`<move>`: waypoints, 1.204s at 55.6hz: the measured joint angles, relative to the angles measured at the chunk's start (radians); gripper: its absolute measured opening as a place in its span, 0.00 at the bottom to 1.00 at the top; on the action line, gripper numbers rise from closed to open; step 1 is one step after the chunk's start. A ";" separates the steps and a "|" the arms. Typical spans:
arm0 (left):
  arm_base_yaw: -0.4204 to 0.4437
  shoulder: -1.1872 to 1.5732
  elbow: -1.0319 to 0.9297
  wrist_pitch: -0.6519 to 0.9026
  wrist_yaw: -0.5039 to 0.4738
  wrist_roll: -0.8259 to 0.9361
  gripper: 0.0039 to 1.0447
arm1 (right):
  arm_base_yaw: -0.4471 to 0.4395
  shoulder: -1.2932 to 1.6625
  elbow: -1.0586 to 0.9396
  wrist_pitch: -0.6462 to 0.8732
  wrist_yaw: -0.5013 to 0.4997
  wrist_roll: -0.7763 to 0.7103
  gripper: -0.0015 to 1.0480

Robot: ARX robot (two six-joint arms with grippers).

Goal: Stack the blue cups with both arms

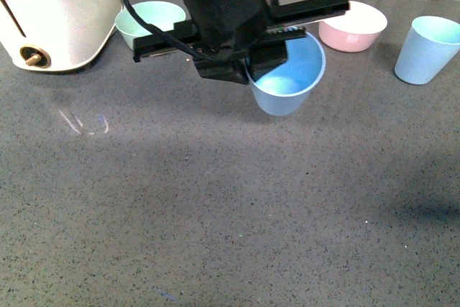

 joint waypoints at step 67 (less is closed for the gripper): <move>-0.085 0.217 0.220 -0.009 0.035 -0.105 0.88 | 0.000 0.000 0.000 0.000 0.000 0.000 0.91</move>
